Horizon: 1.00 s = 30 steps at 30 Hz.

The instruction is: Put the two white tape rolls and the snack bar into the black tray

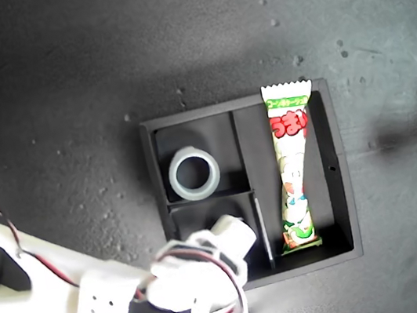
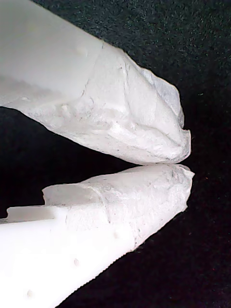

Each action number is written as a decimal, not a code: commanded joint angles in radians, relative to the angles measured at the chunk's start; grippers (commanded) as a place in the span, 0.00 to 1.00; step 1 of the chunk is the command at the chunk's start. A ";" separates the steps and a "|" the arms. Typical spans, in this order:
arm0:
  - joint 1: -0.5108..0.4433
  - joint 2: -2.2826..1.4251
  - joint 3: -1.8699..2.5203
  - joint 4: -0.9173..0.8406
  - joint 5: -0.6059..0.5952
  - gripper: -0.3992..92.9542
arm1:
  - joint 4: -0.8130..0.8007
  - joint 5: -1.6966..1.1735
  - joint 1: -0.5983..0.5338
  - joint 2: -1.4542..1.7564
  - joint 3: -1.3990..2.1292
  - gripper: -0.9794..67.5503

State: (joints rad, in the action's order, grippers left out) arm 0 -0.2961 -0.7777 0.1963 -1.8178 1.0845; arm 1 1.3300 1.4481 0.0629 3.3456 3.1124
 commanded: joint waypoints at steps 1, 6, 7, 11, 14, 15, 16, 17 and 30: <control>0.055 -0.336 0.270 -0.017 0.021 0.01 | 0.006 0.005 -0.009 0.006 0.012 0.01; 0.156 -0.784 0.787 0.026 0.028 0.01 | 0.009 0.006 -0.052 0.006 0.012 0.05; 0.178 -0.888 0.913 0.069 0.020 0.01 | 0.009 0.002 -0.063 0.006 0.012 0.05; 0.264 -1.319 1.436 0.236 0.000 0.00 | 0.009 -0.034 -0.095 0.006 0.012 0.05; 0.296 -1.615 1.779 0.351 0.006 0.00 | 0.009 -0.167 -0.083 0.006 0.012 0.05; 0.301 -1.704 1.882 0.385 0.011 0.00 | 0.009 -0.236 -0.072 0.006 0.012 0.05; 0.302 -1.790 1.980 0.417 0.018 0.00 | 0.009 -0.287 -0.064 0.006 0.012 0.05; 0.299 -1.868 2.068 0.445 0.025 0.00 | 0.009 -0.325 -0.061 0.006 0.012 0.05; 0.218 -2.279 2.580 0.537 0.098 0.00 | 0.009 -0.391 -0.061 0.006 0.012 0.05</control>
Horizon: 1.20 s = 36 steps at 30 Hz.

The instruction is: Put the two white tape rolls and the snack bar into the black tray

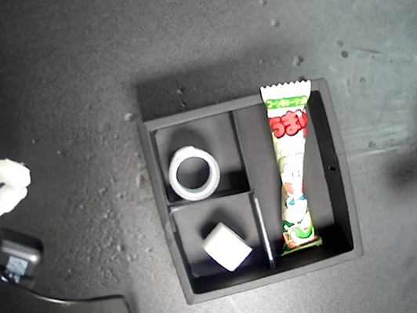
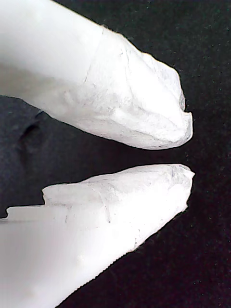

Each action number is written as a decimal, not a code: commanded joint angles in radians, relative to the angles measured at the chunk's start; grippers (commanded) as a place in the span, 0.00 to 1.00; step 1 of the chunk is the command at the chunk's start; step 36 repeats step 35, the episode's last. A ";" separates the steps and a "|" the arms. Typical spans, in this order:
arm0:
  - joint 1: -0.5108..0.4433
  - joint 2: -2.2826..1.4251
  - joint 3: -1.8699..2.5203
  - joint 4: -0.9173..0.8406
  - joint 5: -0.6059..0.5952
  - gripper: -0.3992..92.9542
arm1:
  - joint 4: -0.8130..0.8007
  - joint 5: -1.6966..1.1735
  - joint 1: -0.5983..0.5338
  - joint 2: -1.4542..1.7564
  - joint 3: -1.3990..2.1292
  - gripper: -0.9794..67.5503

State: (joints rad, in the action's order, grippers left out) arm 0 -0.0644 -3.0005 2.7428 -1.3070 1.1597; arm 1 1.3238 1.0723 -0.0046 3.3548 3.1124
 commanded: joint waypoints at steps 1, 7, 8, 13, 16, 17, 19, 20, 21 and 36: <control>-0.017 -0.083 0.060 0.031 0.034 0.00 | 0.015 -0.015 0.006 -0.003 0.012 0.05; -0.049 -0.383 0.252 -0.017 0.074 0.00 | 0.015 -0.015 0.006 -0.003 0.012 0.05; -0.055 -0.383 0.267 -0.008 0.078 0.00 | 0.015 -0.015 0.006 -0.003 0.012 0.05; -0.049 -0.387 0.360 0.055 0.063 0.03 | 0.015 -0.015 0.005 -0.003 0.012 0.05; -0.054 -0.385 0.396 0.080 0.101 0.05 | 0.015 -0.015 0.005 -0.003 0.012 0.05; -0.046 -0.387 0.396 0.081 0.092 0.06 | 0.015 -0.015 0.005 -0.003 0.012 0.05; -0.029 -0.387 0.396 0.061 0.072 0.06 | 0.015 -0.015 0.005 -0.003 0.012 0.05; -0.025 -0.387 0.396 0.044 0.066 0.06 | 0.015 -0.015 0.005 -0.003 0.012 0.05; -0.020 -0.387 0.396 0.015 0.064 0.06 | 0.015 -0.015 0.005 -0.003 0.012 0.05; -0.025 -0.387 0.396 -0.087 0.181 0.06 | 0.015 -0.015 0.005 -0.003 0.012 0.05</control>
